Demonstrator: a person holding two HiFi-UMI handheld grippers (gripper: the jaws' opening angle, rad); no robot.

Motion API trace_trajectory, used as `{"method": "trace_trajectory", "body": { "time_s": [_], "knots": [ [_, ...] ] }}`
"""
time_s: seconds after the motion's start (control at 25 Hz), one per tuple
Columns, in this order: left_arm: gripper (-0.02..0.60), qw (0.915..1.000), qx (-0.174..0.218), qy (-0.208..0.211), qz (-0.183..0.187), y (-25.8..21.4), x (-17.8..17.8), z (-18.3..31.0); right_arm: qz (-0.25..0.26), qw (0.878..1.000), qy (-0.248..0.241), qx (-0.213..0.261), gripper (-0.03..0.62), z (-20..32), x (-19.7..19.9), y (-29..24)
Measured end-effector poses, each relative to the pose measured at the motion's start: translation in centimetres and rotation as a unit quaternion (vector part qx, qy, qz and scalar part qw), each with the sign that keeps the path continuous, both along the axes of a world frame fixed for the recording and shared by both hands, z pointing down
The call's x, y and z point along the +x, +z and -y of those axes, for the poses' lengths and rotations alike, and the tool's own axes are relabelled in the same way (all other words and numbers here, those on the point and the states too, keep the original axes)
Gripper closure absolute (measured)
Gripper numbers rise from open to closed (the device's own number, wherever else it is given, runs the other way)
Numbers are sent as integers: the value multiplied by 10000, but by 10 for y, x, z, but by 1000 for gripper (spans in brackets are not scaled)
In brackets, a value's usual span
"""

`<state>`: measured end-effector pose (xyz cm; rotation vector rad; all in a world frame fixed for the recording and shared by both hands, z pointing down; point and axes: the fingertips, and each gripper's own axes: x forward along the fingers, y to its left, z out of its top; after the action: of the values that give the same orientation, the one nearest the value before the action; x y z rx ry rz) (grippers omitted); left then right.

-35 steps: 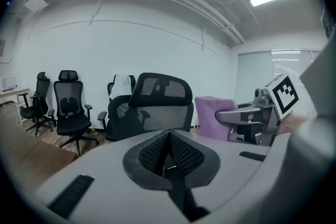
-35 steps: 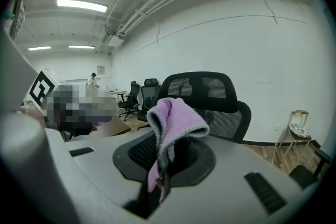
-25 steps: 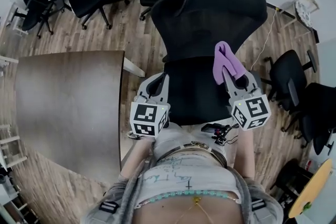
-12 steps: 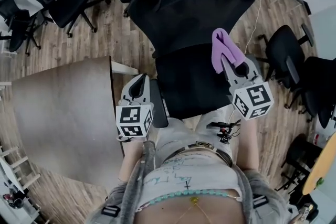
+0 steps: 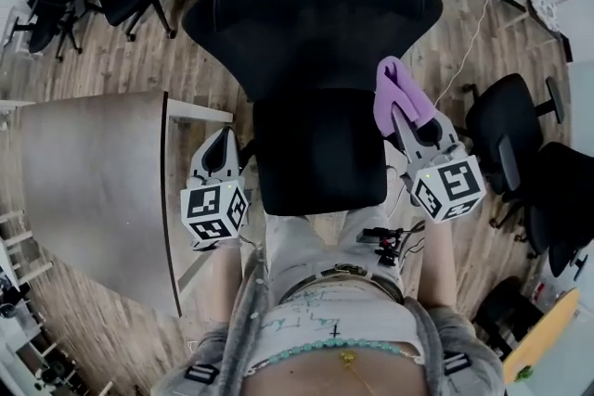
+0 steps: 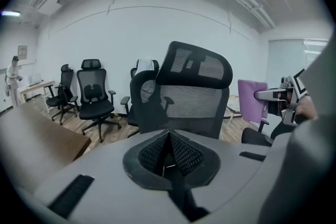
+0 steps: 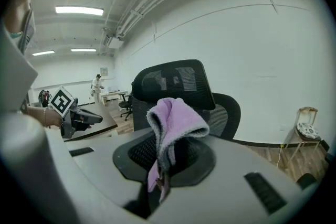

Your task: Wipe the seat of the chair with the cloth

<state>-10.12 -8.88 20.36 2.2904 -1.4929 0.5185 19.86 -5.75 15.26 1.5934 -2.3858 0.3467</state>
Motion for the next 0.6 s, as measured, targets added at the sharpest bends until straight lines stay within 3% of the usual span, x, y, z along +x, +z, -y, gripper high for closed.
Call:
{"method": "trace_trajectory", "body": {
  "time_s": [0.2,0.44,0.6],
  "knots": [
    [578,9999,-42,-129,47,-3,18,-1,-96,9998,-148,117,546,5,27,-1],
    [578,9996,-58,-36,268,1,-9,0,91,9996,188,164,546,2,23,10],
    [578,9993,-14,-110,352,-3,-33,-9,227,9996,147,110,546,-2,3,15]
  ]
}}
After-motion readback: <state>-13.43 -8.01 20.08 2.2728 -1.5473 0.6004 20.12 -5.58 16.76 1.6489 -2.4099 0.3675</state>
